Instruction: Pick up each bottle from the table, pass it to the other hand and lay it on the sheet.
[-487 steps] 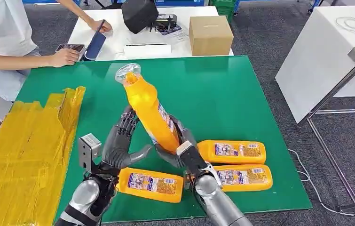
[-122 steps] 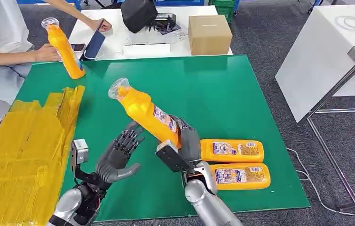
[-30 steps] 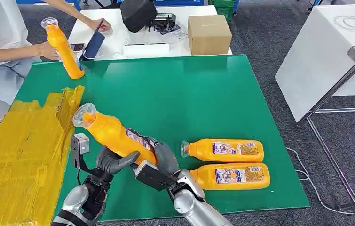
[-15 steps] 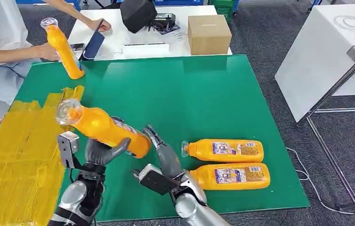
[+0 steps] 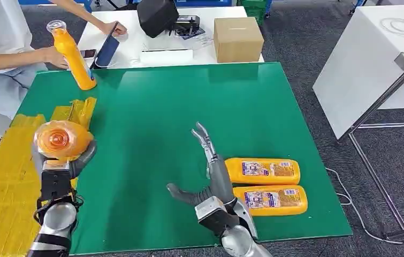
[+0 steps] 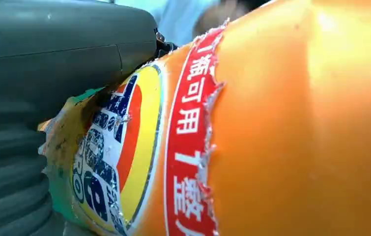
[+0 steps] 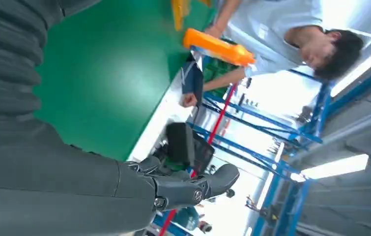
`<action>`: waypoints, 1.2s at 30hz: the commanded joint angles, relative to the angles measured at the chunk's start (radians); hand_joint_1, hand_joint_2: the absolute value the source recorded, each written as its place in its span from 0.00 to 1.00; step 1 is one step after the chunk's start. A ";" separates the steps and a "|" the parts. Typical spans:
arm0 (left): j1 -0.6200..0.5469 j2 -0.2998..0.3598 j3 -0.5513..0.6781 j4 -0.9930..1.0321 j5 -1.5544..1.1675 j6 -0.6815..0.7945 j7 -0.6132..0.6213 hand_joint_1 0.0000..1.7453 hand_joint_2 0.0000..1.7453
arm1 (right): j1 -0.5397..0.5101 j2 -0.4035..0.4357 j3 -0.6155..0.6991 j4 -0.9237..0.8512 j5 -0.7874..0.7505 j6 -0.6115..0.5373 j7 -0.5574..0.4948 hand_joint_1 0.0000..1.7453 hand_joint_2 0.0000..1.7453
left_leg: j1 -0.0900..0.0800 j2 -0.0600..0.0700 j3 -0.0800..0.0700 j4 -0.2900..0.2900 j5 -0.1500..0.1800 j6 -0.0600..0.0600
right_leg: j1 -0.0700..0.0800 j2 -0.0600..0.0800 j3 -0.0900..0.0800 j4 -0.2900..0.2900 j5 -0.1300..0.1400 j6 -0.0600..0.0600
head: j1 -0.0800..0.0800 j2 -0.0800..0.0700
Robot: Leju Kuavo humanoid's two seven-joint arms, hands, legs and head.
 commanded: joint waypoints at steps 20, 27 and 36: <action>0.101 0.198 0.384 0.187 -1.032 0.051 0.194 1.00 1.00 | 0.092 -0.127 -0.133 -0.207 -0.029 -0.035 -0.028 0.00 1.00 | 0.000 0.002 0.003 -0.001 -0.001 0.000 | 0.000 0.001 0.002 -0.001 -0.001 -0.001 | 0.000 0.000; 0.105 0.204 0.374 0.241 -1.043 0.051 0.218 1.00 1.00 | 0.090 -0.116 -0.142 -0.199 -0.028 -0.017 -0.026 0.00 1.00 | 0.000 0.000 0.002 -0.001 -0.001 0.000 | 0.000 -0.001 0.002 -0.001 -0.001 -0.001 | 0.000 0.000; 0.065 0.272 0.226 0.426 -1.000 0.050 0.300 1.00 1.00 | 0.078 -0.109 -0.138 -0.183 -0.017 -0.014 -0.017 0.00 1.00 | -0.001 -0.001 0.002 -0.001 0.000 0.000 | 0.000 -0.001 0.002 -0.001 -0.001 -0.001 | 0.000 0.000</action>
